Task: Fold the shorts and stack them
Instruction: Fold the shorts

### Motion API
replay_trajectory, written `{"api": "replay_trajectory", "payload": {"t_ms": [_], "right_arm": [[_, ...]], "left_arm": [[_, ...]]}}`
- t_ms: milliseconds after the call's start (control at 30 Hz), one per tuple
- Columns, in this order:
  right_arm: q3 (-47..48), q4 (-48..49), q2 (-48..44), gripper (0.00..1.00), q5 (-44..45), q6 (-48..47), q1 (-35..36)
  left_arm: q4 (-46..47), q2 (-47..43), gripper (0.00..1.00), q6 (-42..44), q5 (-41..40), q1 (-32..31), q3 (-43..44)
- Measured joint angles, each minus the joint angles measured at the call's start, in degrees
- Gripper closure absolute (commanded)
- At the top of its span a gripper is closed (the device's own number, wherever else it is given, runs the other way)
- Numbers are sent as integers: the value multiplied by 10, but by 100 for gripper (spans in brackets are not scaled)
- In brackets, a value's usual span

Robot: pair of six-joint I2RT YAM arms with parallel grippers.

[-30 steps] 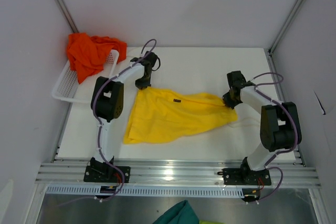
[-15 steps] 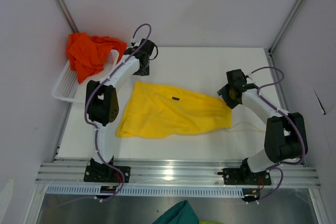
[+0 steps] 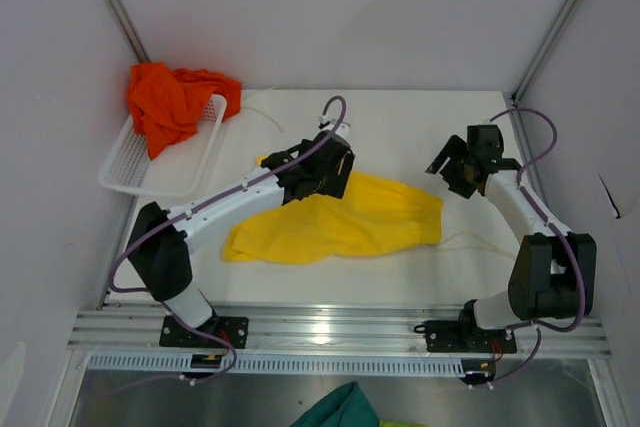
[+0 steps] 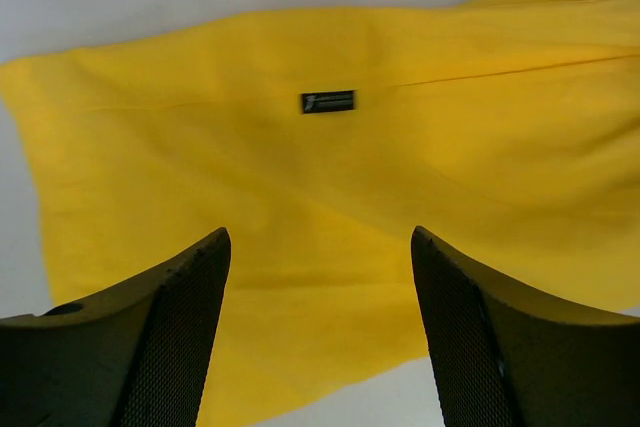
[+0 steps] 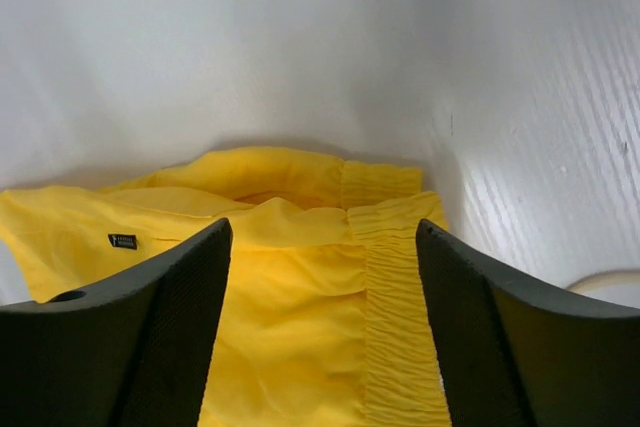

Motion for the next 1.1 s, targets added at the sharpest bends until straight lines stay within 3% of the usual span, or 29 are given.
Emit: {"api": "replay_trajectory", "payload": {"t_ms": [67,233,367,500,700,967,1100], "right_arm": [[-14,16,-12,33,-28,-28,-15],[-51,34,-27,33,-71,-79,-28],[-68,47,-27,24,-97,-125,-20],[-79,67,-25,24,-113,-158,-5],[-63,72,25,29,-66,-182,48],[-34,65,105,33,6,-193,108],[-34,65,103,33,14,-193,130]], "left_arm": [[23,0,25,3,39,-12,-5],[61,42,26,2,98,-2,18],[67,117,26,1,111,-3,61],[62,192,27,-9,122,3,79],[42,256,29,-18,137,53,79],[38,267,30,-12,139,93,80],[11,301,30,-2,144,105,137]]}}
